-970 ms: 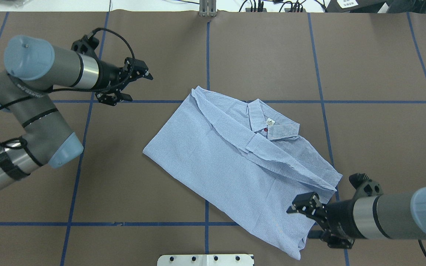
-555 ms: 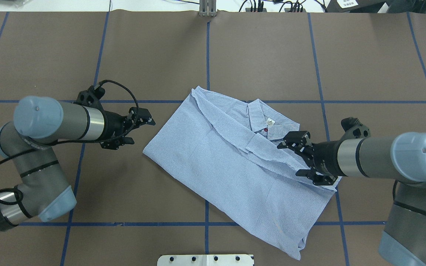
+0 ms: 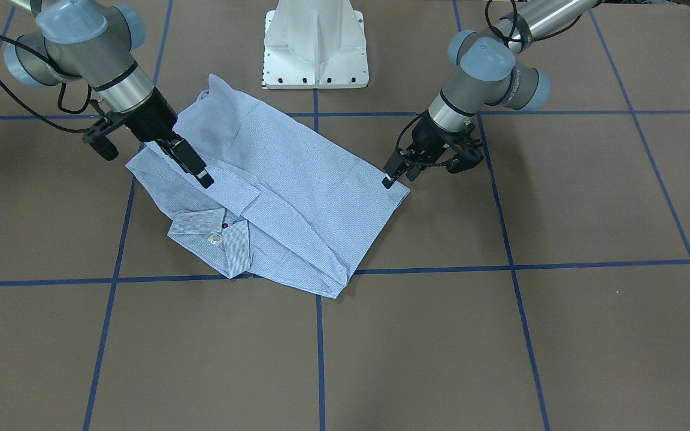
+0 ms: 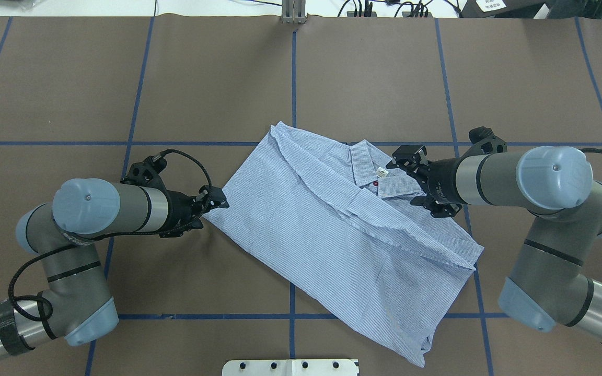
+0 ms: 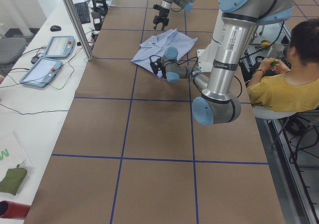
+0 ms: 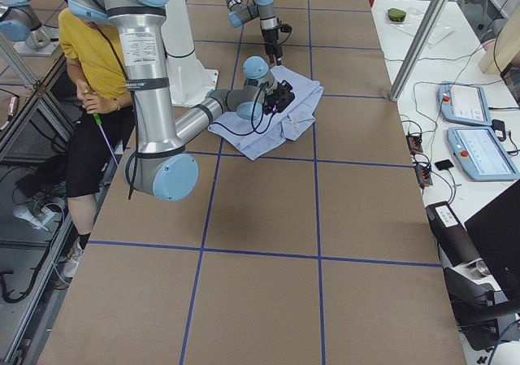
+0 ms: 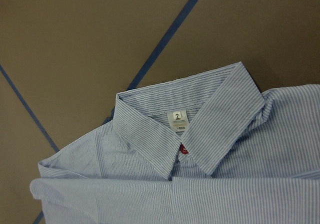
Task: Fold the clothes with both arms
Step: 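Grasp the shirt's two sides with both grippers and rotate it upright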
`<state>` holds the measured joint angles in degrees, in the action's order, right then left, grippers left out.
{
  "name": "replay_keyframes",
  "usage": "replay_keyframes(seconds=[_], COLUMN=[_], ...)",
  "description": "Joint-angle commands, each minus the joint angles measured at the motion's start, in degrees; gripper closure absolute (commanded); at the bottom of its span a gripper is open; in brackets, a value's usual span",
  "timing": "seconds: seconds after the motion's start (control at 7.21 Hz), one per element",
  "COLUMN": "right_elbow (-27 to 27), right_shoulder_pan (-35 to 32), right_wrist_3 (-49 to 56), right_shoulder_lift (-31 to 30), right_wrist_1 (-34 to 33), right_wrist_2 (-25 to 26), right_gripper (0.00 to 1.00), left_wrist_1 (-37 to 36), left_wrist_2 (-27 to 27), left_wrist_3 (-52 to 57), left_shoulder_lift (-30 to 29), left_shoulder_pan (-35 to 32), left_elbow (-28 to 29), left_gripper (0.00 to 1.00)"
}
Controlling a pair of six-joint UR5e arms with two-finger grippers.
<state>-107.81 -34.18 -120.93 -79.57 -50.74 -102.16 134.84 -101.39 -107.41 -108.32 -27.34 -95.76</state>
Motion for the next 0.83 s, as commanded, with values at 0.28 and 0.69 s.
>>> replay_keyframes(seconds=[0.28,0.69], right_elbow=[1.8,2.3], right_shoulder_pan=[-0.1,-0.1], right_wrist_3=[0.2,0.2], right_shoulder_lift=[0.3,0.3], right_wrist_1=[0.2,0.2], right_wrist_2=[1.5,1.6], right_gripper=[0.0,0.0], left_wrist_1=[-0.1,-0.4], left_wrist_2=[0.8,0.8], left_wrist_3=[-1.0,-1.6], left_shoulder_lift=[-0.6,-0.7], left_shoulder_pan=[0.7,0.6], left_elbow=[1.1,0.5], left_gripper=[0.68,1.0])
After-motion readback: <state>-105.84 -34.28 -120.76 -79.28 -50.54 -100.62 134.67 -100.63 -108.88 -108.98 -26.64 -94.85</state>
